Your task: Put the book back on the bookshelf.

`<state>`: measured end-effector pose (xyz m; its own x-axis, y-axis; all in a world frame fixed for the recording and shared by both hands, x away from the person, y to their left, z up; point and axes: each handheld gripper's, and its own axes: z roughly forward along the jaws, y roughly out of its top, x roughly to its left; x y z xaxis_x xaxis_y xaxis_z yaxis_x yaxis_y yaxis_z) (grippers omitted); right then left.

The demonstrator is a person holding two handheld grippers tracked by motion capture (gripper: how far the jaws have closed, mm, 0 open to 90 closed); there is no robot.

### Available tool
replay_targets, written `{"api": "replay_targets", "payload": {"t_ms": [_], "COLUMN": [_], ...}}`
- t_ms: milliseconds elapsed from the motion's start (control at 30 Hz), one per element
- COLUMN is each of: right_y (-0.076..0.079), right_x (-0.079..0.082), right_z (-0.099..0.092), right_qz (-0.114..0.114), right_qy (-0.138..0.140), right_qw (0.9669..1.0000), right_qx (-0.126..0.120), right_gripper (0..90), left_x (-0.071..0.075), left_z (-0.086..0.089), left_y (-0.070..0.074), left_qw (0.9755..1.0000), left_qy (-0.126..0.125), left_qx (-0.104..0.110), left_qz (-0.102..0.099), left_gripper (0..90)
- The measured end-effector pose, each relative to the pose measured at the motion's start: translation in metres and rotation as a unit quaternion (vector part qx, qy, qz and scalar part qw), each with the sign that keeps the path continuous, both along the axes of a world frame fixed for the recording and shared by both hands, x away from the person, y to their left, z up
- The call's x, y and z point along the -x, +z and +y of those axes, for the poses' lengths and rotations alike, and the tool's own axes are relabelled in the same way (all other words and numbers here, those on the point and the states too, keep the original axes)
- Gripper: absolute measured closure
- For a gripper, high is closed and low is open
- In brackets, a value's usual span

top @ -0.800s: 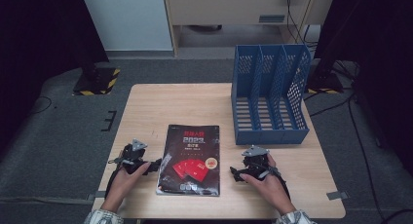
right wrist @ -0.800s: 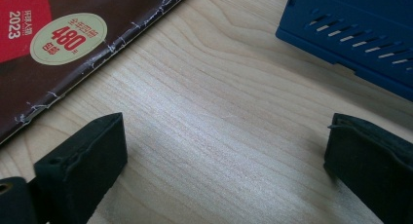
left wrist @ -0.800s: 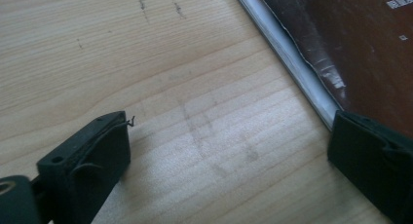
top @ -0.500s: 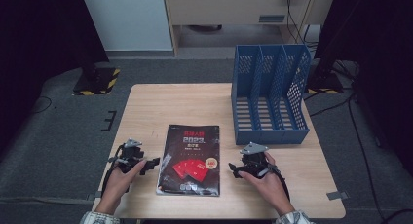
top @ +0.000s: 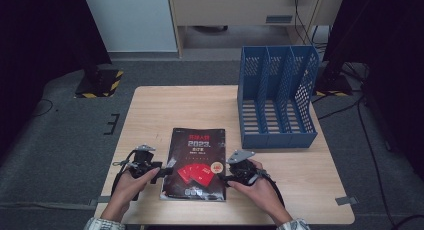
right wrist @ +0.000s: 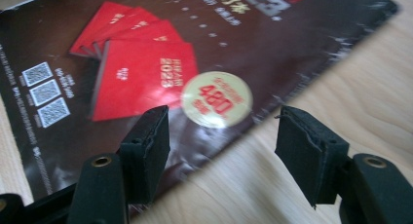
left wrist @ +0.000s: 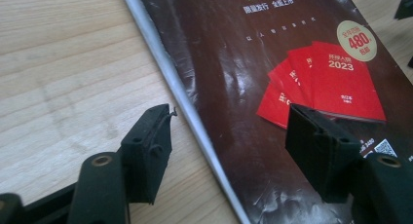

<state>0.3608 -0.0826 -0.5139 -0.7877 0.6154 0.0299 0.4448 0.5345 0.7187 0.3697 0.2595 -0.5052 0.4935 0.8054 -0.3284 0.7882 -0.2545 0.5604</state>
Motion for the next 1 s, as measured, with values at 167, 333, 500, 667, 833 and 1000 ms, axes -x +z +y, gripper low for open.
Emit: {"api": "replay_targets", "payload": {"t_ms": [167,333,500,667,833,1000], "right_y": [-0.006,-0.011,-0.013,-0.015,-0.016,-0.017], "right_x": [-0.001,-0.004,-0.005,-0.004,-0.002,-0.002], "right_z": [0.015,0.020,0.022,0.024,0.024,0.024], "right_qz": [0.011,0.012,0.012,0.003,-0.004,-0.006], "right_qy": [0.003,-0.003,-0.008,-0.006,-0.008,-0.010], "right_qw": [0.9999,0.9999,0.9999,1.0000,1.0000,0.9999], "right_qx": [-0.006,-0.009,-0.009,0.001,0.004,0.003], "right_gripper": [28.8,24.7,24.6,24.7,24.8,24.8], "left_x": [-0.001,-0.003,-0.003,-0.005,-0.008,-0.008], "left_z": [-0.003,-0.009,-0.011,-0.010,-0.010,-0.004], "left_y": [-0.004,-0.006,-0.006,-0.007,-0.006,-0.007], "left_qw": [0.9999,0.9999,0.9999,0.9999,0.9999,0.9997], "left_qy": [-0.003,-0.004,0.000,0.002,0.006,0.015], "left_qx": [-0.005,-0.008,-0.008,0.000,-0.006,0.013], "left_qz": [0.009,0.011,0.011,0.011,0.009,0.011], "left_gripper": [35.5,35.4,36.2,36.3,39.5,45.7]}}
